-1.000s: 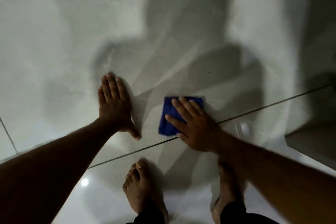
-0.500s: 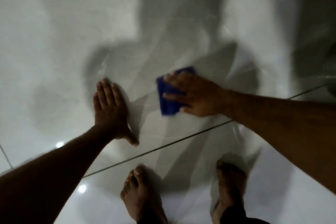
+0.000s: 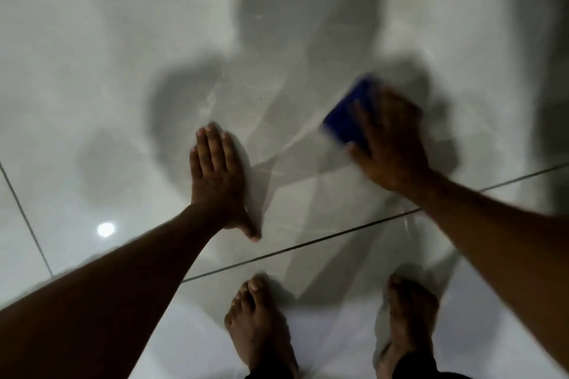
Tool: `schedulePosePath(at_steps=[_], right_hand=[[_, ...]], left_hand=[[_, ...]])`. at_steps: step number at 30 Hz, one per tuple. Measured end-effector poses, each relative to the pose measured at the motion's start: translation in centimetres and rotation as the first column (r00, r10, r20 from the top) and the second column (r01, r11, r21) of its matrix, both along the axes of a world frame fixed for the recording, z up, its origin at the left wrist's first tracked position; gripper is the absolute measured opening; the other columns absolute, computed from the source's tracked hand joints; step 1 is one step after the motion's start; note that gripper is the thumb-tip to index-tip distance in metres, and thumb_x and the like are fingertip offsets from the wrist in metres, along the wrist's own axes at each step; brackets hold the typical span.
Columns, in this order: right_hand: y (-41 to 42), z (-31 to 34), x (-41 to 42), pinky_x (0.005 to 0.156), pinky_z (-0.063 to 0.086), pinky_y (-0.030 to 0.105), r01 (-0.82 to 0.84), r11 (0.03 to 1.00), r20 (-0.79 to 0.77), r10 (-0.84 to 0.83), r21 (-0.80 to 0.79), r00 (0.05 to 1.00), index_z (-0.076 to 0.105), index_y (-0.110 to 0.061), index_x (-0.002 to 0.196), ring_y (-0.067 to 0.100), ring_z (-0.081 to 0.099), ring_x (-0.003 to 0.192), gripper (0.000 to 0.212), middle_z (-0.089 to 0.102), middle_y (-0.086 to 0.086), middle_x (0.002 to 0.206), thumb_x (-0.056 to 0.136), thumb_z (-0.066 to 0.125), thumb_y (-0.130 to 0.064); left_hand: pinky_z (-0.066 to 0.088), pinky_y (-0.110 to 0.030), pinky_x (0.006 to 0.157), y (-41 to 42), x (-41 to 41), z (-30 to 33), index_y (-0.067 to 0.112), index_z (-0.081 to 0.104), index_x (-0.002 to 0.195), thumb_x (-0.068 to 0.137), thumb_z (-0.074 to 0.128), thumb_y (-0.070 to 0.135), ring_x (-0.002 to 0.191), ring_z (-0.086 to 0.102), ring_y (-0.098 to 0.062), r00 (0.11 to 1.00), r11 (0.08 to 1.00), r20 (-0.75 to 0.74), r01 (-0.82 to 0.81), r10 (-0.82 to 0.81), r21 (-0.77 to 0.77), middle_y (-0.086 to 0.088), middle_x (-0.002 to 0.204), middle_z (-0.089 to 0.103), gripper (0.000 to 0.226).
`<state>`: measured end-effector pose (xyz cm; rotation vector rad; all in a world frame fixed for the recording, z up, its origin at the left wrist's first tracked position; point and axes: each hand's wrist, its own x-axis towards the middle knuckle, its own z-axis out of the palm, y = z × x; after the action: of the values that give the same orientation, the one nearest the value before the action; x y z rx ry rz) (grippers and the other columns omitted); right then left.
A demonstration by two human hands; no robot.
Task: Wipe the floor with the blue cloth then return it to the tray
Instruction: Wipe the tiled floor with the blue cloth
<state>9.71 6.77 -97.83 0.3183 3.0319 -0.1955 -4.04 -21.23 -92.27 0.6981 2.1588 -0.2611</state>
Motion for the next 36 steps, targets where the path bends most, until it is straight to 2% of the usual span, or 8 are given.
schedulePosePath(at_steps=[4,7,10,18,24,28,32,36], right_hand=[[-11.6,1.8,-2.2,0.117,0.01,0.059,0.799,0.597,0.151,-0.785,-0.069,0.6,0.023,-0.015,0.155,0.052,0.015,0.145,0.071,0.012,0.034,0.158,0.095,0.037,-0.051],[-15.7,2.7,-0.6,0.12,0.009,0.059,-0.252,0.942,0.12,0.283,-0.222,0.951,0.02,-0.023,0.156,0.046,0.004,0.149,0.076,0.007,0.024,0.163,0.089,0.049,-0.046],[-7.5,1.5,-4.9,0.122,0.009,0.054,-0.847,0.486,0.032,0.871,-0.215,0.491,0.028,-0.028,0.154,0.038,0.007,0.151,0.07,0.012,0.018,0.163,0.091,0.051,-0.047],[-11.9,1.5,-13.8,0.118,0.015,0.058,0.142,0.979,0.004,-0.143,-0.148,0.99,0.033,-0.024,0.152,0.047,0.017,0.146,0.076,0.018,0.026,0.16,0.083,0.054,-0.048],[-11.9,1.7,-2.0,0.12,0.013,0.056,-0.564,0.802,0.023,0.579,-0.197,0.815,0.026,-0.027,0.154,0.04,0.007,0.151,0.071,0.01,0.018,0.164,0.09,0.053,-0.045],[0.7,0.5,1.6,0.114,0.025,0.06,-0.127,0.992,0.067,0.127,0.005,0.99,0.025,-0.022,0.155,0.049,0.026,0.143,0.072,0.022,0.029,0.158,0.092,0.051,-0.049],[-3.8,1.5,2.4,0.113,0.022,0.063,0.577,0.817,0.041,-0.577,0.016,0.816,0.028,-0.014,0.153,0.055,0.027,0.139,0.068,0.021,0.035,0.156,0.097,0.04,-0.049],[-11.8,2.2,5.6,0.117,0.016,0.057,0.06,0.985,0.136,-0.038,-0.162,0.99,0.026,-0.025,0.154,0.046,0.016,0.147,0.075,0.011,0.024,0.162,0.087,0.053,-0.046]], left_hand=[[-0.023,-0.055,0.11,0.1,-0.2,0.2,-0.003,-0.041,0.135,0.001,0.073,0.084,0.132,-0.044,-0.045,1.0,1.0,0.015,0.005,-0.005,0.029,-0.027,0.139,-0.053,0.196],[-0.019,-0.054,0.114,-0.6,-0.5,0.5,-0.003,-0.039,0.137,0.01,0.075,0.084,0.134,-0.042,-0.044,0.999,0.998,-0.001,0.041,-0.041,0.054,-0.027,0.141,-0.05,0.192],[-0.011,-0.055,0.118,-3.0,-1.4,0.6,-0.005,-0.029,0.143,0.013,0.069,0.089,0.14,-0.032,-0.044,0.998,0.998,-0.06,0.038,-0.034,0.055,-0.031,0.151,-0.033,0.188],[-0.009,-0.055,0.118,-4.1,-2.0,-0.1,0.001,-0.032,0.143,0.01,0.067,0.09,0.139,-0.038,-0.038,0.997,0.997,-0.059,-0.049,0.052,0.053,-0.024,0.151,-0.039,0.189],[-0.007,-0.052,0.12,-4.7,-2.2,0.1,0.002,-0.031,0.145,0.01,0.061,0.095,0.14,-0.038,-0.034,0.996,0.998,-0.079,-0.028,0.032,0.056,-0.021,0.153,-0.039,0.187],[-0.008,-0.052,0.119,-4.7,-2.1,-0.1,0.002,-0.032,0.144,0.006,0.056,0.098,0.14,-0.037,-0.035,0.996,0.998,-0.08,-0.032,0.036,0.058,-0.022,0.153,-0.037,0.189],[-0.008,-0.054,0.119,-4.1,-2.0,0.0,0.0,-0.033,0.142,0.004,0.061,0.094,0.14,-0.036,-0.037,0.995,0.998,-0.081,-0.046,0.05,0.045,-0.024,0.153,-0.036,0.192],[-0.005,-0.054,0.12,-4.3,-2.0,0.5,0.001,-0.032,0.143,0.007,0.062,0.094,0.14,-0.037,-0.036,0.996,0.999,-0.083,-0.039,0.041,0.029,-0.023,0.153,-0.037,0.19]])
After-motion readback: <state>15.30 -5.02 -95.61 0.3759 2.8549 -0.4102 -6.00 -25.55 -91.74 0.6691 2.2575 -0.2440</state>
